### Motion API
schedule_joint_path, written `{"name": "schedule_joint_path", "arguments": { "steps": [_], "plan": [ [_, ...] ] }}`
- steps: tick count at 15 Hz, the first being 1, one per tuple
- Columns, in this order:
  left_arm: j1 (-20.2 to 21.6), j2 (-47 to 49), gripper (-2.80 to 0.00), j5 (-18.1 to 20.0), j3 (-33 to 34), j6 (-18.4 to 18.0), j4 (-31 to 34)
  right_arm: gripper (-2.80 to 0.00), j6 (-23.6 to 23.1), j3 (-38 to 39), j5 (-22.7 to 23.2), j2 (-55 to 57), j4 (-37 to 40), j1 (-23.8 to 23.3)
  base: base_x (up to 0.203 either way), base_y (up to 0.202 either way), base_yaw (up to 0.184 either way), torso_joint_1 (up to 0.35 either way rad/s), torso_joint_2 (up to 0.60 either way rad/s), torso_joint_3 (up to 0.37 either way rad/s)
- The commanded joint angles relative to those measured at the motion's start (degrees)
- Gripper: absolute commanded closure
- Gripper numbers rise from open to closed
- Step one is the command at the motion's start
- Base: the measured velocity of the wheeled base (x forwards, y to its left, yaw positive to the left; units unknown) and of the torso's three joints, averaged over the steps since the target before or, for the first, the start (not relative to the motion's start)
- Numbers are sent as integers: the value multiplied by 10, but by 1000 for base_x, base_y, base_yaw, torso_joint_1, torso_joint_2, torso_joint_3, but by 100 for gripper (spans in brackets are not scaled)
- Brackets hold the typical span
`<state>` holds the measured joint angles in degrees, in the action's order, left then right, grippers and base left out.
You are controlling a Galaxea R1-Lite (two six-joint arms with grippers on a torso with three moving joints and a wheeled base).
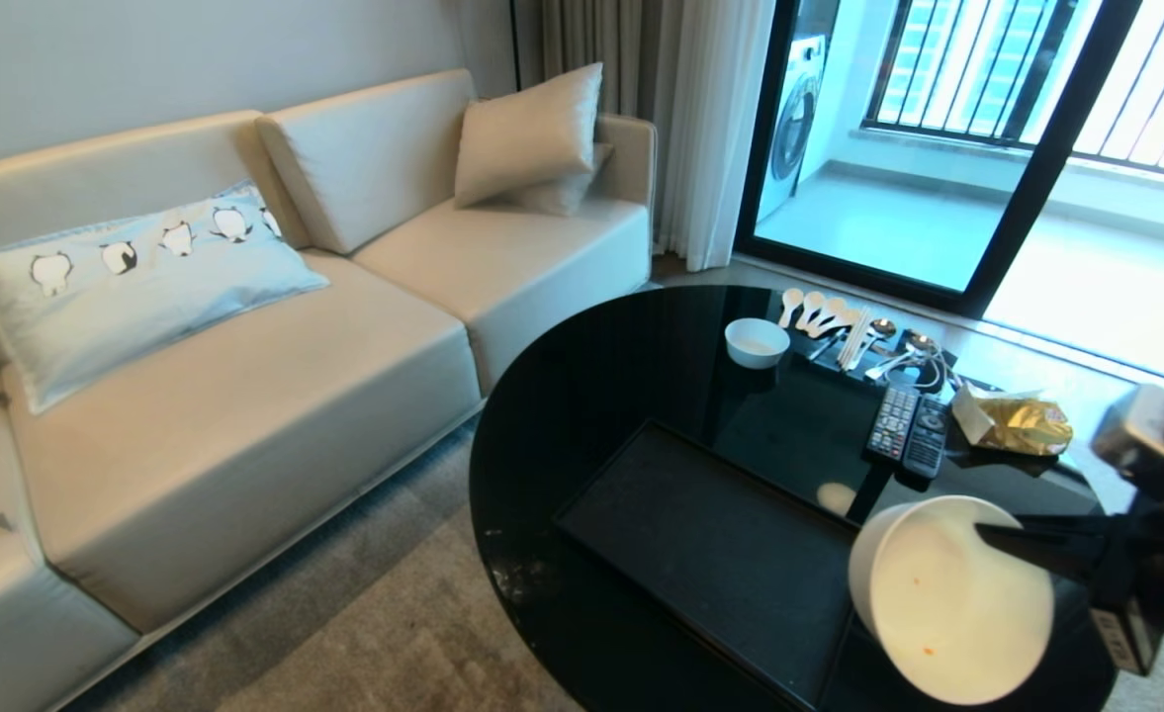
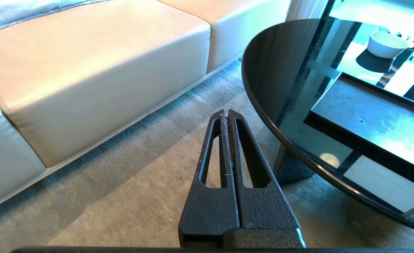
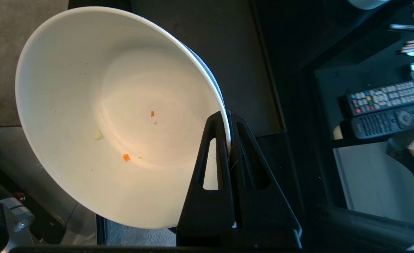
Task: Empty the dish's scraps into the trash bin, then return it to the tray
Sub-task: Put the bowl back to the table
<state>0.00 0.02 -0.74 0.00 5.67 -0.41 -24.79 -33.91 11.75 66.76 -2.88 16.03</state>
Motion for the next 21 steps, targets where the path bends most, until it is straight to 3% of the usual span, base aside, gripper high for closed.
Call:
{"name": "schedule_joint_path", "arguments": {
  "steps": [1,4,6,10,14,17,21],
  "plan": [
    [0,0,0,0,0,1,0,0,13,-51,-19,160,-1,65,0,0,0,0,0,0],
    [0,0,0,0,0,1,0,0,58,-127,-33,275,13,124,0,0,0,0,0,0],
    [0,0,0,0,0,0,0,0,118,-176,-52,345,24,158,0,0,0,0,0,0],
    [0,0,0,0,0,0,0,0,337,-268,-112,465,31,207,0,0,0,0,0,0],
    [0,0,0,0,0,0,0,0,471,-307,-120,510,34,217,0,0,0,0,0,0],
    [0,0,0,0,0,1,0,0,526,-333,-122,542,45,218,0,0,0,0,0,0],
    [0,0,0,0,0,0,0,0,533,-405,-154,620,51,212,0,0,0,0,0,0]
  ]
}}
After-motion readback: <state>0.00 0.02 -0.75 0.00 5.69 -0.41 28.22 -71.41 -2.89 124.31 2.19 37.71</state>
